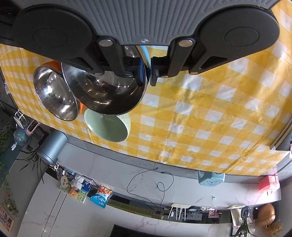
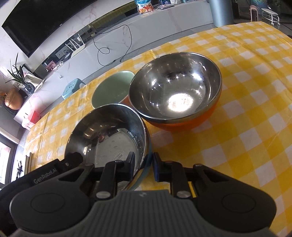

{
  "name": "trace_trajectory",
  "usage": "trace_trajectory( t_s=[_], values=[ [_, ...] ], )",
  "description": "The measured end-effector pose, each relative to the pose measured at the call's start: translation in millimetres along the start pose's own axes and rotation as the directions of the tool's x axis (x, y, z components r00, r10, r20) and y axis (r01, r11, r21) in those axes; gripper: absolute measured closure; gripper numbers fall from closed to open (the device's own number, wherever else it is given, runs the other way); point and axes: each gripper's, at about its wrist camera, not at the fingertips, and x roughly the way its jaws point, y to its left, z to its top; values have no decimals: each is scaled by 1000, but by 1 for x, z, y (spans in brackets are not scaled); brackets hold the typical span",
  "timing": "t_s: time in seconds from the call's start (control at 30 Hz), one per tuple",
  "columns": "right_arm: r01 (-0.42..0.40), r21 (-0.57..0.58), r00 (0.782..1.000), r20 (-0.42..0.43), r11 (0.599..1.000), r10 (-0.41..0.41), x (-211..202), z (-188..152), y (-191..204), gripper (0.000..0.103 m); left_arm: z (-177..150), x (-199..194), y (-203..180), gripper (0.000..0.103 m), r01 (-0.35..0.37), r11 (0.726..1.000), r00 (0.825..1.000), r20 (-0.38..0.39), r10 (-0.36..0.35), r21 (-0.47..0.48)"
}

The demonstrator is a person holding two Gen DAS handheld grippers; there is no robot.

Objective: Organize plates and bowls
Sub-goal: 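Close both grippers on the blue steel bowl rim, then lift the blue steel bowl with both grippers and carry it beside the plates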

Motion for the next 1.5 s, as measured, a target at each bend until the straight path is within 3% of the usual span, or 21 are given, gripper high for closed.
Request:
trace_trajectory(
  t_s=[0.37, 0.7, 1.03, 1.5],
  values=[
    [-75, -16, 997, 21, 997, 75, -43, -12, 1, 87, -7, -58, -3, 95, 4, 1000, 999, 52, -4, -8],
    [-70, -58, 995, 61, 996, 74, -101, -26, -27, 92, -35, -99, -28, 93, 69, 998, 997, 25, -69, -3],
    [-3, -23, 998, 62, 1000, 5, -128, -40, -82, 95, -74, -94, -50, 91, 145, 989, 985, -91, -147, -28],
    [95, 48, 995, 15, 994, -96, -120, -50, -121, 95, -104, -67, -66, 90, 179, 982, 959, -212, -189, -65]
  ],
)
